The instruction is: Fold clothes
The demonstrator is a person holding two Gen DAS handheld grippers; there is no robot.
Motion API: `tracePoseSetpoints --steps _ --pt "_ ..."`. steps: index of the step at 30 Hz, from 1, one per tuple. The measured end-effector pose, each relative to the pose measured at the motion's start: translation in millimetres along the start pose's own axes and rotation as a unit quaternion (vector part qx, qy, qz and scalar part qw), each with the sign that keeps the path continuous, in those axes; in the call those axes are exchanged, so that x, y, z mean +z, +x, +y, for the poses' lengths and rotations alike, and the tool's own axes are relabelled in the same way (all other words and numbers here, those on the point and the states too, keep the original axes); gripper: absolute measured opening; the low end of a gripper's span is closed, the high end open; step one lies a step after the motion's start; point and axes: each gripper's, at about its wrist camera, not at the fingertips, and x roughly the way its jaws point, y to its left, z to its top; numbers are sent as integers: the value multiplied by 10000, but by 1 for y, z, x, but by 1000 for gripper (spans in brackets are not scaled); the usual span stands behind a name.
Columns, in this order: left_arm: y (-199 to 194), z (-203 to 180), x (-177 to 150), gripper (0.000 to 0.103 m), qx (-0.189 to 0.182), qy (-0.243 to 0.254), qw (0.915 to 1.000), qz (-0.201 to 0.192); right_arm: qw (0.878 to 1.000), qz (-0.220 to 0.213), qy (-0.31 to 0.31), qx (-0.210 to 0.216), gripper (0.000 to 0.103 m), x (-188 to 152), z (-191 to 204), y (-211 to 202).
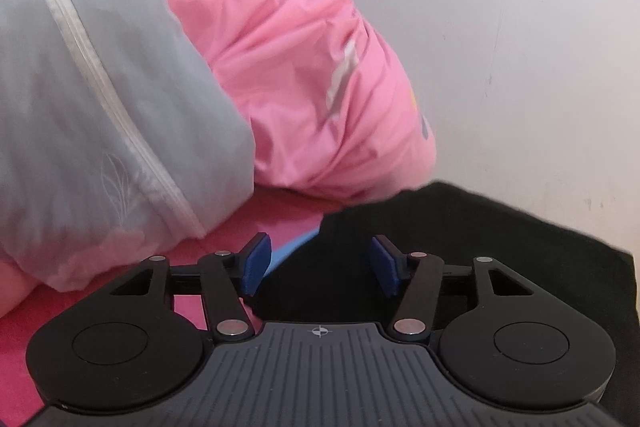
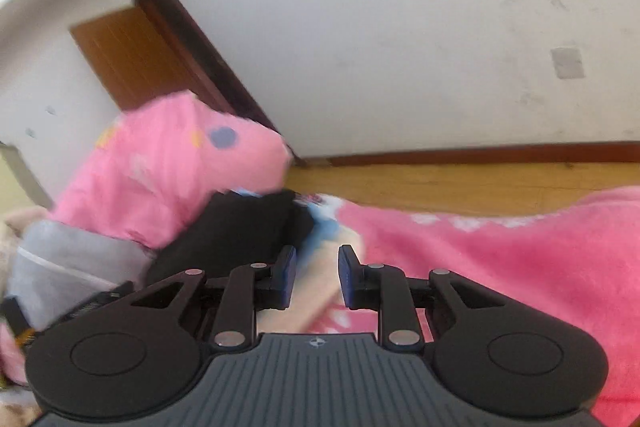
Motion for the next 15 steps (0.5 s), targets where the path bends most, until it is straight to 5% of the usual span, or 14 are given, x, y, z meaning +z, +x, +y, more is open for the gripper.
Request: tracePoseSetpoints --steps 2,4,7,9,13,15 --pt "0 -1 3 57 61 -158 9998 105 9990 94 -228 375 27 5 27 -3" --pt "-8 -3 5 57 49 -239 9996 167 9961 495 -447 574 39 5 49 3" --pt "-41 -5 8 59 23 -163 9998 95 9927 1017 -649 -12 41 -1 57 13" --pt "-96 -9 14 62 -114 -142 9998 4 9893 1216 -663 -456 42 -8 54 -7" --pt "-209 -16 25 63 -407 -104 9989 -185 9863 1216 -932 -613 43 -29 74 -86" --pt "-265 -20 31 75 -553 -86 9980 -280 9852 1074 -1176 -640 56 -45 100 -133"
